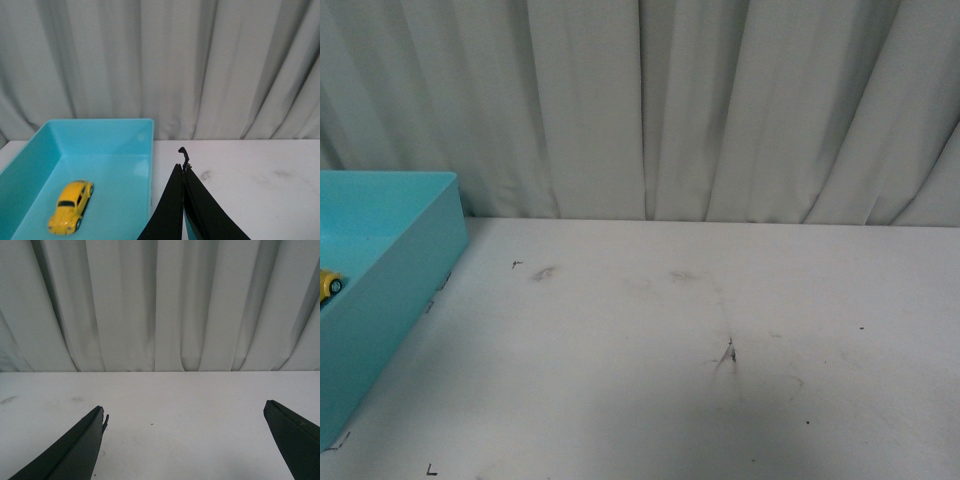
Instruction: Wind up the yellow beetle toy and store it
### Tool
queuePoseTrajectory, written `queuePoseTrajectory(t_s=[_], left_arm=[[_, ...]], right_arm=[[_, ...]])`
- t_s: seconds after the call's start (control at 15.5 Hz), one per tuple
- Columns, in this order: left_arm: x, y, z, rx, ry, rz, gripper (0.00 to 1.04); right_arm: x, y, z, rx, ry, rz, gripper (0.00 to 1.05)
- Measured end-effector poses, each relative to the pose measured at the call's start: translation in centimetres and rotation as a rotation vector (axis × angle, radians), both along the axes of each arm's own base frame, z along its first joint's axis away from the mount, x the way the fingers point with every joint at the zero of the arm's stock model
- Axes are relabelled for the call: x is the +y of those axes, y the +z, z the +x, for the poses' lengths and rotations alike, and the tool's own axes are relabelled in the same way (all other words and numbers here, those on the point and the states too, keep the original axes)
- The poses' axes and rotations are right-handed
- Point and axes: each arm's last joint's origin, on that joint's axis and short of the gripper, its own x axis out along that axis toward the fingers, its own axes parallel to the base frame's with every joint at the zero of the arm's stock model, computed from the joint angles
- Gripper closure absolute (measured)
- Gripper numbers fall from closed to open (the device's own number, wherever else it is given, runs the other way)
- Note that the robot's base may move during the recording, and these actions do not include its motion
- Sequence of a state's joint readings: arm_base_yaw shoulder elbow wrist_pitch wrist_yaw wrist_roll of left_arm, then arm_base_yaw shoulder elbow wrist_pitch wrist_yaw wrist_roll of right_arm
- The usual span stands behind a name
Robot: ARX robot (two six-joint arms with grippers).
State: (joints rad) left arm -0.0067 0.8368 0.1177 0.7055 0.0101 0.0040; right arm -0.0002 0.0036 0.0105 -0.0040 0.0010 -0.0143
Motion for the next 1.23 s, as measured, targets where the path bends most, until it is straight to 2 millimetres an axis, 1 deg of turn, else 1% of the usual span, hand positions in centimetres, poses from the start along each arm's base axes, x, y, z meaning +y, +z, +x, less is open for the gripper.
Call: queuePoseTrajectory(t_s=[0.32, 0.39, 0.45, 0.65, 1.23], left_arm=[[0.2, -0.8, -2.1, -0.004, 0.019, 0.000, 1.03], [0.2, -1.2, -2.4, -0.033, 0.019, -0.001, 1.03], [0.2, -1.8, -2.7, 0.009, 0.018, 0.000, 1.03], [0.2, -1.3, -3.5, -0.024, 0.019, 0.000, 1.03], [0.2, -1.2, -5.2, -0.021, 0.019, 0.000, 1.03]], right_arm=[[0.0, 0.0, 0.0, 0.000, 0.000, 0.000, 0.07], [0.0, 0.0, 0.0, 0.000, 0.000, 0.000, 0.07], [0.0, 0.0, 0.0, 0.000, 0.000, 0.000, 0.07], [0.0, 0.0, 0.0, 0.000, 0.000, 0.000, 0.07], [0.0, 0.0, 0.0, 0.000, 0.000, 0.000, 0.07]])
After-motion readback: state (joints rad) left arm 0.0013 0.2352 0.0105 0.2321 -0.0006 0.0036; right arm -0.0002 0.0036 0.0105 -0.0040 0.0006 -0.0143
